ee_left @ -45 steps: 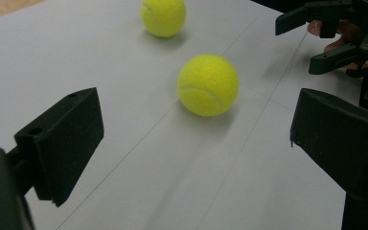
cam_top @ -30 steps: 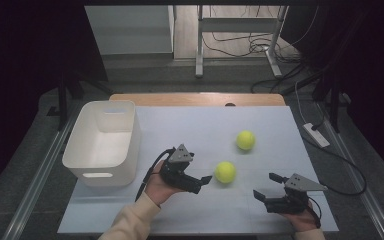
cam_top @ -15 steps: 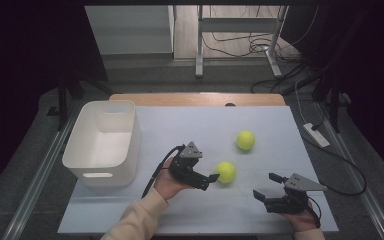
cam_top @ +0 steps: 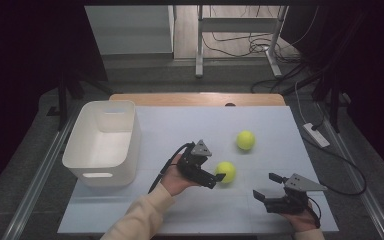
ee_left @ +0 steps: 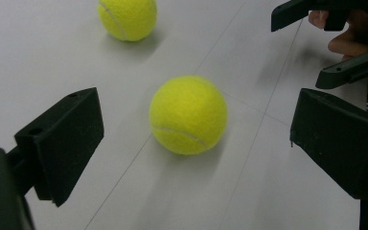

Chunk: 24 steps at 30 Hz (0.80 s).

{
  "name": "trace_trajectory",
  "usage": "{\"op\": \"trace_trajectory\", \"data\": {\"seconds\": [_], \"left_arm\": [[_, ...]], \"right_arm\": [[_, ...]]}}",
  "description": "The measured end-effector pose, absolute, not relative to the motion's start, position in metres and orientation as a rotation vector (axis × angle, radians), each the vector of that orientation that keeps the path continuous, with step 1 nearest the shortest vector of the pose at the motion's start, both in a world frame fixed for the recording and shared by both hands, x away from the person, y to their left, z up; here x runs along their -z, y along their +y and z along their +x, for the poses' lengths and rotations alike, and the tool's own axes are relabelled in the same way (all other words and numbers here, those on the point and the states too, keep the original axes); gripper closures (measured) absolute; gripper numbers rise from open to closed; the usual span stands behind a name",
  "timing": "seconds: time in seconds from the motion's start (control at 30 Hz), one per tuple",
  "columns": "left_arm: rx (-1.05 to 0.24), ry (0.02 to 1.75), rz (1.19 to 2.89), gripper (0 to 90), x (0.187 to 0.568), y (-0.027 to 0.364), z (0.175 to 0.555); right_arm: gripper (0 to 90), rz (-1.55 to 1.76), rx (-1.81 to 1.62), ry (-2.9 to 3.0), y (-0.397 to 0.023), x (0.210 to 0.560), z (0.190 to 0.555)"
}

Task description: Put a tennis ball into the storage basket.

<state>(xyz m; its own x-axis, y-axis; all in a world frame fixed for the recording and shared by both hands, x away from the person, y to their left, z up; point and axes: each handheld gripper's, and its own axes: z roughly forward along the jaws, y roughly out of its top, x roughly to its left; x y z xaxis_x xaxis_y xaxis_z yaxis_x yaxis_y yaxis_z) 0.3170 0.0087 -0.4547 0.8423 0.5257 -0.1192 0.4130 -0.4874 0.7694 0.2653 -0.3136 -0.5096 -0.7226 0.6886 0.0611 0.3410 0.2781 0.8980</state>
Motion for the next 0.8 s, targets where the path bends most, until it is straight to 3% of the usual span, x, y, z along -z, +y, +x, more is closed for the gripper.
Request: {"op": "trace_trajectory", "data": {"seconds": [0.8], "left_arm": [[-0.123,0.696,2.211,4.8,0.47,-0.02,0.338]], "right_arm": [[10.4,0.938,-1.423,2.216,-0.314,0.511,0.266]]}}
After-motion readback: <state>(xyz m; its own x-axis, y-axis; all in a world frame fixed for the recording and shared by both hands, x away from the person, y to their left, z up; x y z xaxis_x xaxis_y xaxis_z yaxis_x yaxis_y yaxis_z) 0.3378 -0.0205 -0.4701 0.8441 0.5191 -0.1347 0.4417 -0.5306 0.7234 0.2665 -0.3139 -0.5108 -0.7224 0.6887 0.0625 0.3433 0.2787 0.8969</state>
